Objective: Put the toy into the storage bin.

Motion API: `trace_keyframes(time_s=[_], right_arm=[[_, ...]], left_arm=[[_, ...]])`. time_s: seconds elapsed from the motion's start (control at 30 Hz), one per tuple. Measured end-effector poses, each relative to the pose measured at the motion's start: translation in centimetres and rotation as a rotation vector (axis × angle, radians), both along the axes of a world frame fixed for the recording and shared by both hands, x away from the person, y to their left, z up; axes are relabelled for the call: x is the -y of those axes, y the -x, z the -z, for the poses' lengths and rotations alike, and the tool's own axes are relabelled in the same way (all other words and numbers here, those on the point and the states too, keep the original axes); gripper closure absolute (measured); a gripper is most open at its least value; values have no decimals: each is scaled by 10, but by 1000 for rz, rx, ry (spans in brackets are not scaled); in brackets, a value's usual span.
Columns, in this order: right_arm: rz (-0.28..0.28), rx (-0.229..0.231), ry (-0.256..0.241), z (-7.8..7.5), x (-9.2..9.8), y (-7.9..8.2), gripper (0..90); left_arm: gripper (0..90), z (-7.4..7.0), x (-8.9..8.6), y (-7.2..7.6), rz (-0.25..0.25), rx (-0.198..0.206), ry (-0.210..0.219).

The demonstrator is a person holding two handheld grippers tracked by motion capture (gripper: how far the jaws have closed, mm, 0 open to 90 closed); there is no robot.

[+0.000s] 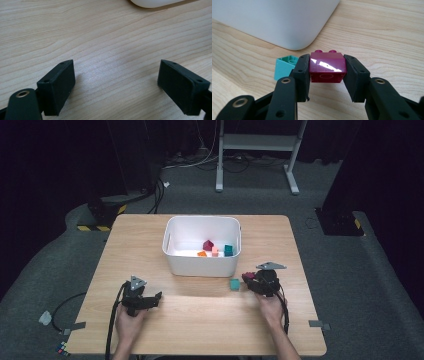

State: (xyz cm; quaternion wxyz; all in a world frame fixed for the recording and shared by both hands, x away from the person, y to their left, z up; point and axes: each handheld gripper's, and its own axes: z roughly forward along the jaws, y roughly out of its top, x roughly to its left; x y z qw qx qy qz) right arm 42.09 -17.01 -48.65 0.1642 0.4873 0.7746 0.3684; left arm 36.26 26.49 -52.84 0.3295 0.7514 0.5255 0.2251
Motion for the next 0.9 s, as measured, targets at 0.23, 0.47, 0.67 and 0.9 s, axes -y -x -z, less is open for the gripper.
trace_keyframes(time_s=[0.23, 0.47, 0.67, 0.9], right_arm=[[-3, -6, -13, -4, 5, 3, 588], [-15, 2, -7, -11, 6, 6, 588], [-9, 19, -16, -22, 8, 9, 588], [-14, 21, -9, -29, 8, 12, 588]], left_arm=[[146, 0, 0, 0, 0, 0, 1], [146, 0, 0, 0, -1, 2, 4], [146, 0, 0, 0, 4, 0, 0], [146, 0, 0, 0, 5, 0, -3]])
